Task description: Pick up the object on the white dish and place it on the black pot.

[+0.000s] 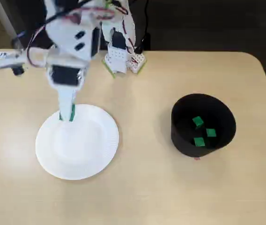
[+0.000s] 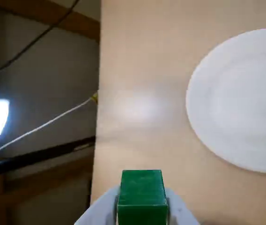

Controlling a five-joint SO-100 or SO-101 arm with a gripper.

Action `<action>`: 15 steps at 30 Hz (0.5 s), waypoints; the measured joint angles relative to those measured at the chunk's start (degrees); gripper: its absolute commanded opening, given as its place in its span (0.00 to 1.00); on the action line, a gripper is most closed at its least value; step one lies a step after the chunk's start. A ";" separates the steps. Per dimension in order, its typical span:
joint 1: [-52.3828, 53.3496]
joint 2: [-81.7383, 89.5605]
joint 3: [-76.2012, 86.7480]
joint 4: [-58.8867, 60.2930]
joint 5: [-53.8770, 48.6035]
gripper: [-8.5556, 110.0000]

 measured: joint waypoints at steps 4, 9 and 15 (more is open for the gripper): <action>-11.69 5.71 -0.79 -0.18 1.93 0.07; -26.37 7.03 -0.88 -1.14 1.67 0.07; -43.33 1.49 -0.97 -2.90 0.53 0.07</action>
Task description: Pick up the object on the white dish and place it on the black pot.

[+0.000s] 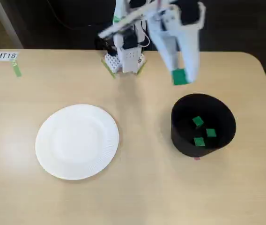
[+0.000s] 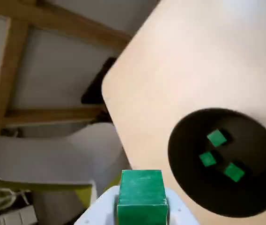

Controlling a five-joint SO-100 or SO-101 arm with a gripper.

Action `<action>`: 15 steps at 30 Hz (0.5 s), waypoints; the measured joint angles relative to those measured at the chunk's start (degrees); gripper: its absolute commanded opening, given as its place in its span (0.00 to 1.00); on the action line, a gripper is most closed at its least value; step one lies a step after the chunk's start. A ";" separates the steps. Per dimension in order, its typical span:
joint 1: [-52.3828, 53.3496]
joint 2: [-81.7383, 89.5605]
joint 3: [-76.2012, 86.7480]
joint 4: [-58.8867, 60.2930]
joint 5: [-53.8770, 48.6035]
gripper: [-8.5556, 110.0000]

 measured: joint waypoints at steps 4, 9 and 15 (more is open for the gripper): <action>-4.75 -7.38 0.09 0.00 -0.09 0.07; -8.26 -17.14 0.09 0.00 -0.09 0.07; -7.65 -24.87 0.09 -0.09 -0.09 0.07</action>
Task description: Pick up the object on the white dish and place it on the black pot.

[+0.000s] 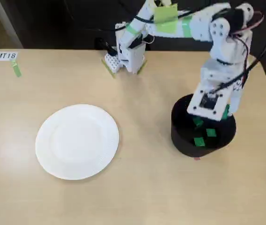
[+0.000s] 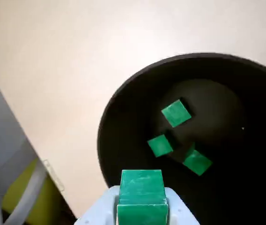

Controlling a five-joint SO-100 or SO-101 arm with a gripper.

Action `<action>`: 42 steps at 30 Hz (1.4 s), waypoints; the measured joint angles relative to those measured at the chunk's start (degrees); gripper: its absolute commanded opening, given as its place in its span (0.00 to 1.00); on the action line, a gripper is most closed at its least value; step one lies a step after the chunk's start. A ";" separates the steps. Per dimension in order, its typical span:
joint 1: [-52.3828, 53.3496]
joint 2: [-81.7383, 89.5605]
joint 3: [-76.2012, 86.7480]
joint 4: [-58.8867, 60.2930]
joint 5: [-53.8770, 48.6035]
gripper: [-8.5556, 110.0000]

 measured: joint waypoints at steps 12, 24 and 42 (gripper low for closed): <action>-0.09 -11.25 0.00 2.81 0.09 0.07; 1.67 -14.50 0.00 3.60 0.88 0.14; 3.25 -8.35 0.09 4.22 3.43 0.07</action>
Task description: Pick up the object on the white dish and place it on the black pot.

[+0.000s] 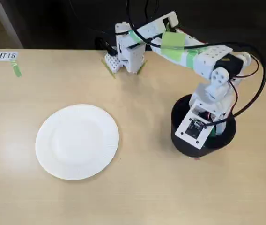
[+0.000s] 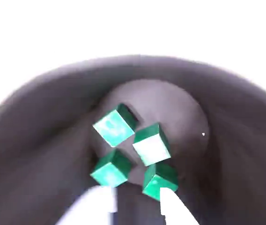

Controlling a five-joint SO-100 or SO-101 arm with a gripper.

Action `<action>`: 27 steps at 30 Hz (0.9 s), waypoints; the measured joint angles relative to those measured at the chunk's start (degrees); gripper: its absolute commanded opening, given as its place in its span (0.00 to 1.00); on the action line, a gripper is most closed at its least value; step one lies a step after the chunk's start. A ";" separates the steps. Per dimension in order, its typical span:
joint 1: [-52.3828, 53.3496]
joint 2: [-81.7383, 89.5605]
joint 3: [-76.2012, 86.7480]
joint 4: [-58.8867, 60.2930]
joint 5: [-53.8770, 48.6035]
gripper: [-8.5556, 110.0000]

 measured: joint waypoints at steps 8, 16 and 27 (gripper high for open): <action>5.54 14.85 -6.06 0.00 3.16 0.07; 17.58 23.20 -19.69 0.09 9.84 0.07; 34.72 43.95 -20.48 0.44 14.24 0.07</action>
